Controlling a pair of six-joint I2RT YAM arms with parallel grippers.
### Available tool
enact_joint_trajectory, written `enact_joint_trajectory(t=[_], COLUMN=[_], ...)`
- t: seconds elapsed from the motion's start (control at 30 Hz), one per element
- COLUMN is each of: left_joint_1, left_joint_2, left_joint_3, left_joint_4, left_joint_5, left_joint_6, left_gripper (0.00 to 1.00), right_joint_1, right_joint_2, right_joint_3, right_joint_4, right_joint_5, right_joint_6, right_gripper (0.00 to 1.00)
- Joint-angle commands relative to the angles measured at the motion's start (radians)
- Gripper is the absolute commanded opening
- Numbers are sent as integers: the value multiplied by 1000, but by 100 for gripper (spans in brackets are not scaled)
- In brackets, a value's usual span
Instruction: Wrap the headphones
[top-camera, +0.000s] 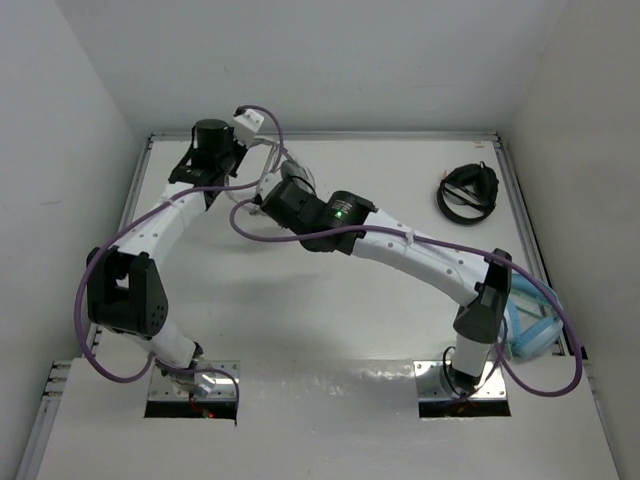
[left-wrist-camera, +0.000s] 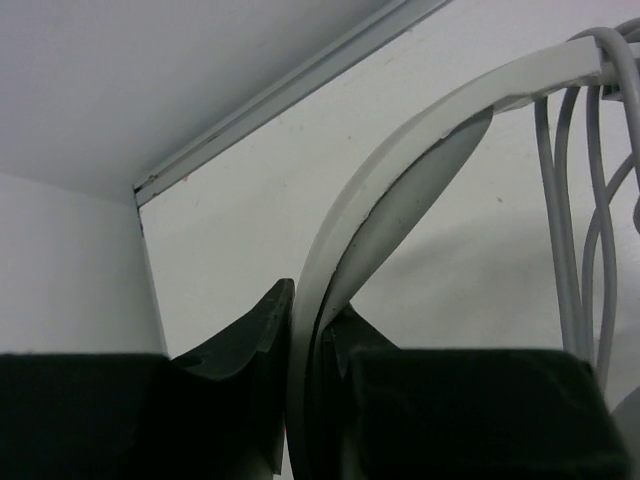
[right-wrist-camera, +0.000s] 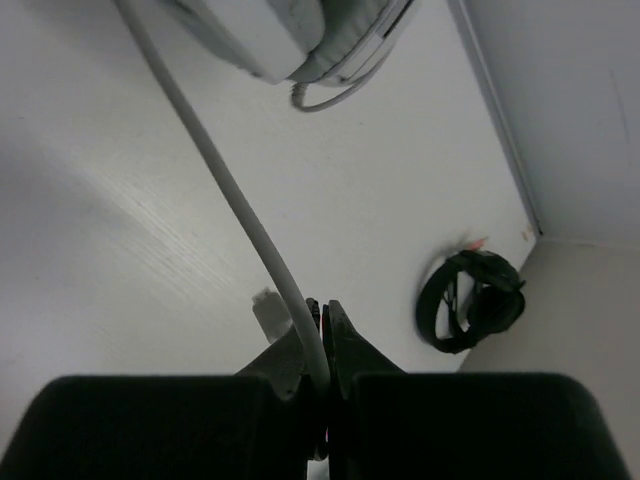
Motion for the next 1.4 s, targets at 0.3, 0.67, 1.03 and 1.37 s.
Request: enact_joint_trajectory(t=[0.3,0.67,1.03,1.37], left_joint_1=[-191,-231,-231,-228], left_joint_2=[-113,-148,-162,-153], left_joint_3=[10,52,166,272], left_joint_4=[-146,-344,-428,-464], left_joint_5=[178,381,533,516], left_joint_6=[23,-50,-194,-285], left_gripper=[0,0,0,0], right_joint_1=[-179,-404,-484,-551], right_joint_2=[-162,-177,-183,-300], right_joint_3=[-15,-220,-287,-540], right_joint_4=[497,752,678,789], right_joint_5=[132,-54,-389,-538], right_joint_6=[-356,-337,-107,30], right_gripper=[0,0,8,15])
